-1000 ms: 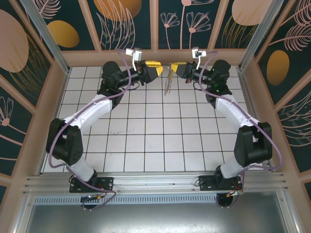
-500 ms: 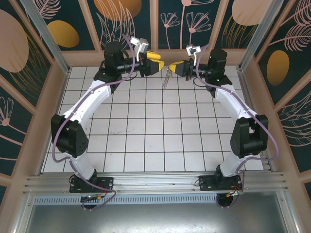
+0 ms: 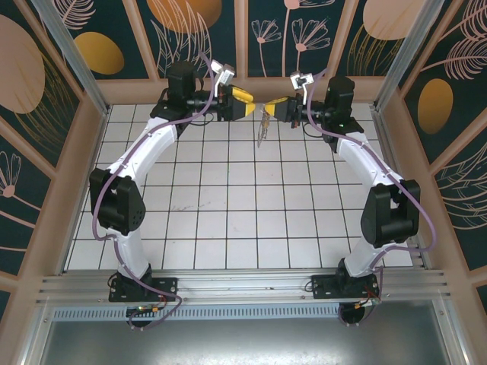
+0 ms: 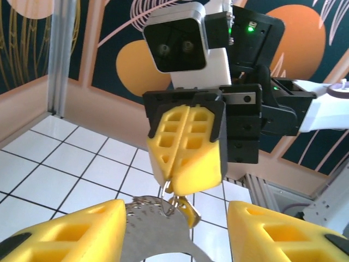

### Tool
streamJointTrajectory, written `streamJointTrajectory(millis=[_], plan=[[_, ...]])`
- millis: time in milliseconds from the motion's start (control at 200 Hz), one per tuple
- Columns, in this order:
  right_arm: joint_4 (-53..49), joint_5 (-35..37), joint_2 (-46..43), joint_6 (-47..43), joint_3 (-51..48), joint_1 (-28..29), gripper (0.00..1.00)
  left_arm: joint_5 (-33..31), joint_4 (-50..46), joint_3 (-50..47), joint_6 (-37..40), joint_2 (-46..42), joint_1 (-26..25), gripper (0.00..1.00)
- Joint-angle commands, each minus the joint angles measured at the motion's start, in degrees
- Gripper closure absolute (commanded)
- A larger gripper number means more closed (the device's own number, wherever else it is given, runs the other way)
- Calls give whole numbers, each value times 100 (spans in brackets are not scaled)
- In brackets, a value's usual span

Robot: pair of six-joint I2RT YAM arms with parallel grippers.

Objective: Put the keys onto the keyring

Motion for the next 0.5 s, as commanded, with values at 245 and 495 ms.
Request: streamJointTrajectory(millis=[245, 495], plan=[[91, -202, 78, -109, 392, 107, 100, 473, 417, 12, -378, 219, -12, 50], [71, -175, 155, -109, 473, 192, 100, 541, 536, -23, -461, 234, -56, 50]])
